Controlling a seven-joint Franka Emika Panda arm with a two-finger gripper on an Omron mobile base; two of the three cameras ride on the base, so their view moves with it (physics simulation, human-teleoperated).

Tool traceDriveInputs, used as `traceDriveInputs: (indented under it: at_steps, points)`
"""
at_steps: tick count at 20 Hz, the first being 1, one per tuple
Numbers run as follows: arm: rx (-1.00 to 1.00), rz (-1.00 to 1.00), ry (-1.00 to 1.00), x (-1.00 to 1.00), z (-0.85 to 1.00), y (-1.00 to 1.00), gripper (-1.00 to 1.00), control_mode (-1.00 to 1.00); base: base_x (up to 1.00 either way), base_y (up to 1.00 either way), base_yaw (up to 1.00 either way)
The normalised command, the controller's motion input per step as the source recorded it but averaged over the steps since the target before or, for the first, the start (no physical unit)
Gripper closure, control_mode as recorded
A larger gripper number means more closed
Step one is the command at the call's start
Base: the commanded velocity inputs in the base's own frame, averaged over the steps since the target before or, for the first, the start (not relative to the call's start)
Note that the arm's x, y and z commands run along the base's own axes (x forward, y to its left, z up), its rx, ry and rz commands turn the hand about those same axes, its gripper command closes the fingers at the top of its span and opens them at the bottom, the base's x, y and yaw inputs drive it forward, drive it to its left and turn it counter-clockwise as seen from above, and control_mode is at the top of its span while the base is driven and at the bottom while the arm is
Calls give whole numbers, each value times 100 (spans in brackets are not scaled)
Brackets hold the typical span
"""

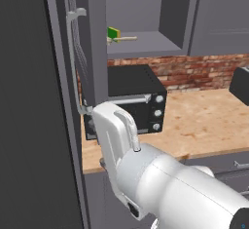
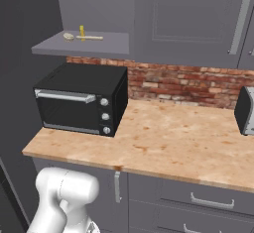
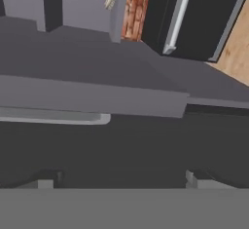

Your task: Pick up the sponge and dish brush from the sink, and place them back in the cabinet, and close the cabinet door.

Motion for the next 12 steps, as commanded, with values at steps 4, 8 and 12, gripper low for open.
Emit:
traceDriveInputs:
  at_steps: [4, 8, 12]
  points:
    - [0, -4, 0, 33, -10, 27, -100, -100, 0, 0, 0]
    - [1, -4, 0, 29, -14, 26, -100, -100, 0, 0, 0]
    - [1, -6, -1, 28, -15, 23, -100, -100, 0, 0, 0]
